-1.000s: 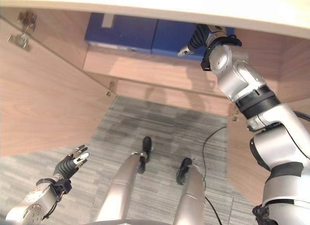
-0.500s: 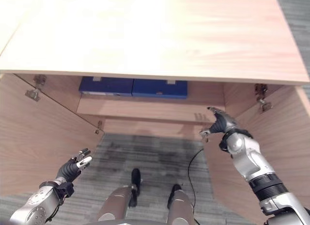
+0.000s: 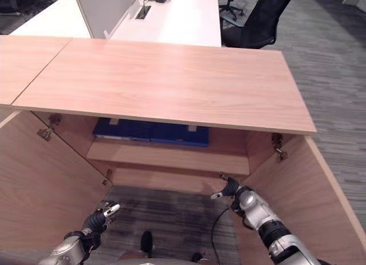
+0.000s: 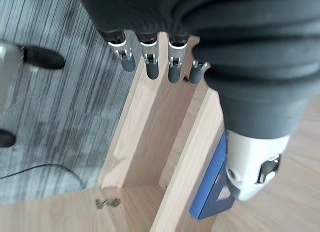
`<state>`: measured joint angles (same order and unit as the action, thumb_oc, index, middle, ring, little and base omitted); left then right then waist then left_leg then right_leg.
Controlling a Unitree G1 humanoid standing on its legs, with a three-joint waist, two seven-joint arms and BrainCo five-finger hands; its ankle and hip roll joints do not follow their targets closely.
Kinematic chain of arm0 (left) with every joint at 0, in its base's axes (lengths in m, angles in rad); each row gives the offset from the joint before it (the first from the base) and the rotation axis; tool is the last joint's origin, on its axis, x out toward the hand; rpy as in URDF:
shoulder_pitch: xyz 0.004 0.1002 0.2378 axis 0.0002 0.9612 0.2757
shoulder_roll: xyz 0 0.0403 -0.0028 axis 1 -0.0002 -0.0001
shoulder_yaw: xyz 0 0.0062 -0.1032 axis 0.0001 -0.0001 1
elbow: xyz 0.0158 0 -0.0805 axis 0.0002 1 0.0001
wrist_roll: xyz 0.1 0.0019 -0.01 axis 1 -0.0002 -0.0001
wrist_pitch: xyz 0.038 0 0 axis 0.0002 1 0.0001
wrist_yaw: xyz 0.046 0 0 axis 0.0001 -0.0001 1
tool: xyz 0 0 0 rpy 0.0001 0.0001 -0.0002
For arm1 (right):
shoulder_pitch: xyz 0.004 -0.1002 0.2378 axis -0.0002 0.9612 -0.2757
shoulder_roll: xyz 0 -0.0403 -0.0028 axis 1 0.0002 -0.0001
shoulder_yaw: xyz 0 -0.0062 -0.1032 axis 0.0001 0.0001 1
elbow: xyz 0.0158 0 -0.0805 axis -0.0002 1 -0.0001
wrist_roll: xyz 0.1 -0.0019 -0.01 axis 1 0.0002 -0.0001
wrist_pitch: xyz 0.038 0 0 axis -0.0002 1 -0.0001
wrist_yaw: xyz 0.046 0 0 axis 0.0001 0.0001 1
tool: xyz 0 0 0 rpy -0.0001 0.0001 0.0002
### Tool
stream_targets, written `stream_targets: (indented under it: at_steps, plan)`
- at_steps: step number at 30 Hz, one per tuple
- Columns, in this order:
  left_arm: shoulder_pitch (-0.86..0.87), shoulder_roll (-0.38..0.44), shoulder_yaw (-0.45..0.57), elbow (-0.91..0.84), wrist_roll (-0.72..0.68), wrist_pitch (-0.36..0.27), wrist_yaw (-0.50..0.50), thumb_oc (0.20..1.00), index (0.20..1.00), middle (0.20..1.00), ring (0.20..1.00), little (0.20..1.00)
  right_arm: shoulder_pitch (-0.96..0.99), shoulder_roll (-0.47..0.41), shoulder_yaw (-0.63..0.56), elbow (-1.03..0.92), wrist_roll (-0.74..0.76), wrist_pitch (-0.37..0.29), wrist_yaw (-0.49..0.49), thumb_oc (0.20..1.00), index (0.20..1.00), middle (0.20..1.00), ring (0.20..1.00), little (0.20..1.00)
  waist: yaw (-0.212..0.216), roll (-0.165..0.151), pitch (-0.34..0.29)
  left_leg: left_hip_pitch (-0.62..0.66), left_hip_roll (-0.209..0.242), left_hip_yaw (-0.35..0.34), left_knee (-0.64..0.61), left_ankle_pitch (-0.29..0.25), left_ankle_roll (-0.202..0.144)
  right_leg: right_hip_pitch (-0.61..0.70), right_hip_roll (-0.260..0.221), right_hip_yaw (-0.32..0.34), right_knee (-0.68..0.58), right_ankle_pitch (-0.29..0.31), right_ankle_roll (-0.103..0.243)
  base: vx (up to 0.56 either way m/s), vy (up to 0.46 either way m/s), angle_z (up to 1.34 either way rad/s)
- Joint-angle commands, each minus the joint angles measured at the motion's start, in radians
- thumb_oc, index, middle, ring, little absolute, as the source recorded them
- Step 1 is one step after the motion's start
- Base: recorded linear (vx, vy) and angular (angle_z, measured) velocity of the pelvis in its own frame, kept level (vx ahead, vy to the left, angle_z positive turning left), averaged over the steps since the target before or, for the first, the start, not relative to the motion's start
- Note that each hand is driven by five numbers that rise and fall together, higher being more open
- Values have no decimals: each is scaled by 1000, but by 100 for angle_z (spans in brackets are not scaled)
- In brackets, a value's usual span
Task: Put the empty folder in the office cabinet
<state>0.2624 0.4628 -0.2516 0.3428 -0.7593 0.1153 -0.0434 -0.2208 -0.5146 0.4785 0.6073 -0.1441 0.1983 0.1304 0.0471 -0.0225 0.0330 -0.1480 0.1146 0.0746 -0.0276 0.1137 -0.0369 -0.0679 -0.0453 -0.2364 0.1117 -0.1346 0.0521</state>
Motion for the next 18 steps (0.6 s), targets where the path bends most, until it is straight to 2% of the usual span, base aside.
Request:
stream_targets:
  at_steps: [1,3,4,5,6,7,8,10,13,15,18]
  plan:
    - [-63,-14,-28,-12,-28,-22,4,1000,1000,1000,1000,1000,-47,-11,42,29,35,-23,-15,1000,1000,1000,1000,1000,0,-34,30,-11,-3,-34,10,-19,-12,-37,-9,4,-87,80,26,-104,-36,-5]
    - [-75,-29,-66,-21,-43,-18,-2,1000,1000,1000,1000,1000,-48,-9,59,29,48,-21,-9,1000,1000,1000,1000,1000,-4,-45,40,-4,-43,-73,104,-95,7,-41,-18,25,-73,86,21,-76,-6,-6]
    - [-73,-35,-83,-20,-56,-14,-5,1000,1000,1000,1000,1000,-46,-10,65,19,59,-18,-1,1000,1000,1000,1000,1000,-5,-46,42,6,-65,-99,139,-114,11,-41,-14,42,-72,90,19,-40,6,-15]
    - [-74,-35,-83,-19,-56,-14,-5,1000,1000,1000,1000,1000,-46,-10,65,19,59,-18,-1,1000,1000,1000,1000,1000,-5,-47,40,2,-66,-100,139,-112,12,-43,-15,41,-73,92,19,-25,21,-20]
    - [-73,-64,-130,11,-92,-4,-10,1000,1000,1000,1000,1000,-52,13,79,68,97,-28,-7,1000,1000,1000,1000,1000,-4,-45,38,32,-113,-158,160,-167,28,-35,2,85,-82,101,19,-12,19,-27]
    - [-74,-64,-130,12,-92,-4,-10,1000,1000,1000,1000,1000,-53,13,79,69,97,-29,-7,1000,1000,1000,1000,1000,-5,-46,37,29,-114,-158,158,-164,28,-38,1,84,-83,102,19,5,61,-55]
    - [-83,-89,-157,68,-101,7,-9,1000,1000,1000,1000,1000,-64,29,70,62,138,-38,-28,1000,1000,1000,1000,1000,-10,-32,23,67,-146,-184,104,-190,47,-33,22,116,-93,109,21,22,84,-64]
    - [-127,-154,-173,216,-56,12,-9,1000,1000,1000,1000,1000,-49,49,37,31,193,-58,-67,1000,1000,1000,1000,1000,-29,-20,1,95,-152,-170,56,-185,53,-30,31,140,-100,123,27,10,140,-79]
    - [-219,-288,-159,537,135,-1,-10,1000,1000,1000,1000,1000,1,98,-21,3,243,-102,-121,1000,1000,1000,1000,1000,-64,-3,-36,139,-157,-134,-23,-168,59,-25,31,165,-112,138,41,13,155,-28]
    - [-298,-347,-118,779,332,-39,-1,1000,1000,1000,1000,1000,19,130,-26,41,243,-139,-138,1000,1000,1000,1000,1000,-79,11,-40,167,-164,-122,-60,-160,63,-23,31,180,-109,142,45,-36,161,-52]
    - [-354,-370,-63,989,511,-49,15,1000,1000,1000,1000,1000,37,183,-34,153,290,-150,-138,1000,1000,1000,1000,1000,-91,20,-47,166,-177,-106,-60,-160,65,-28,24,194,-109,152,49,-56,147,-41]
